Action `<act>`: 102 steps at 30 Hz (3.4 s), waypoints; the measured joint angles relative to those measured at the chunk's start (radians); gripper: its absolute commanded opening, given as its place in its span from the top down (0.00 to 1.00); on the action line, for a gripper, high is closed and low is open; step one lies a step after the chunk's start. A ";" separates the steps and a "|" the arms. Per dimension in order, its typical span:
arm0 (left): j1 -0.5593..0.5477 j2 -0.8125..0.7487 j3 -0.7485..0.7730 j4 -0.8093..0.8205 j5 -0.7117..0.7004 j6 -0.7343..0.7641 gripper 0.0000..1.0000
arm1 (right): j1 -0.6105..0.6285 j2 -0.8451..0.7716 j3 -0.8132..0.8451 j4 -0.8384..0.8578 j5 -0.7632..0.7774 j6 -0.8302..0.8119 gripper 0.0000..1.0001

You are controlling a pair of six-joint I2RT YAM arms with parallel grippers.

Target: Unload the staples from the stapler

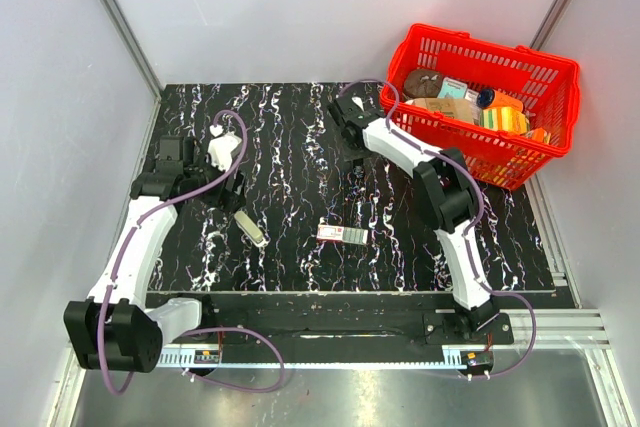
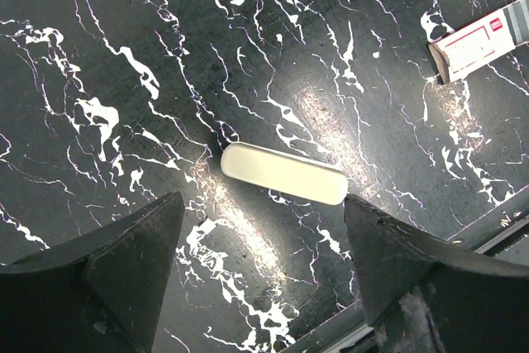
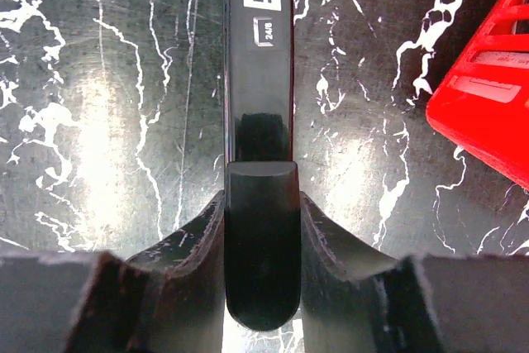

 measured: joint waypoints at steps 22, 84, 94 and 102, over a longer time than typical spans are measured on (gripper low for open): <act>-0.021 -0.029 -0.025 0.008 0.017 -0.010 0.15 | 0.250 -0.043 -0.057 0.020 -0.037 0.249 1.00; -0.215 0.437 0.038 0.368 0.374 -0.076 0.61 | 0.210 -0.553 -0.507 0.431 -0.339 0.653 1.00; -0.187 0.412 0.021 0.365 0.326 -0.074 0.99 | 0.212 -0.633 -0.609 0.460 -0.429 0.648 1.00; -0.203 0.411 0.004 0.375 0.269 -0.038 1.00 | 0.210 -0.676 -0.678 0.486 -0.455 0.637 1.00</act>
